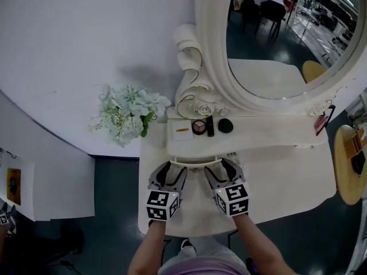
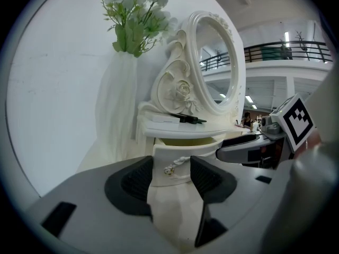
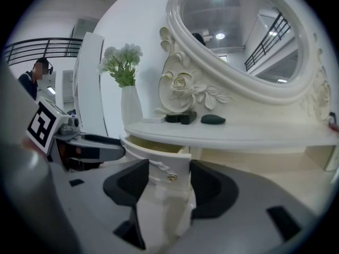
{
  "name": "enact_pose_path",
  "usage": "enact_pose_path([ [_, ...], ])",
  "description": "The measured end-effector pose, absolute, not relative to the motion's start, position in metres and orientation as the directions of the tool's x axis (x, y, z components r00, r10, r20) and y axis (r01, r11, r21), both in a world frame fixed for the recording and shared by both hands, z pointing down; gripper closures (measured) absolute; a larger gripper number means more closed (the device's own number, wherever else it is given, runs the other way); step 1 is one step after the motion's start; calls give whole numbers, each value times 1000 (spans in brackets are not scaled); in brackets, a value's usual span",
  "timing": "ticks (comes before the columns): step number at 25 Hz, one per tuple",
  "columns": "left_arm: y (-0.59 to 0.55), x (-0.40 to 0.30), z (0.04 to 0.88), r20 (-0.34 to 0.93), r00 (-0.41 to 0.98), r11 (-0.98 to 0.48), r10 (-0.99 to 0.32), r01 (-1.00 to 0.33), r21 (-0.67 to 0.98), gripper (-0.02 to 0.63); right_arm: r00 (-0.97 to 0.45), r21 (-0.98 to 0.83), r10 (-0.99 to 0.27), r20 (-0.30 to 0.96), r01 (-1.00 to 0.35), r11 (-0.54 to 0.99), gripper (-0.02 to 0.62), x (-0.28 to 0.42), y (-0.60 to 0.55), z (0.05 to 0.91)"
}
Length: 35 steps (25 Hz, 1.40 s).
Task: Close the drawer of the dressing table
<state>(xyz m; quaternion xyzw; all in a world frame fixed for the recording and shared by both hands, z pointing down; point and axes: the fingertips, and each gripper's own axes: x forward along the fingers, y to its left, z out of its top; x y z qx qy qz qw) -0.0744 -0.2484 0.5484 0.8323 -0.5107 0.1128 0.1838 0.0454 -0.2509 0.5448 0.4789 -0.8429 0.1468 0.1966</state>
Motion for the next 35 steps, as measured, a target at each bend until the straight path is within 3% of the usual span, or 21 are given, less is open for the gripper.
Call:
enact_pose_path([
  [35,-284,-74,547,358,426,-379,-831,-904,196,387,-459,-77,-779,427,-877,474,344,46,-287,545],
])
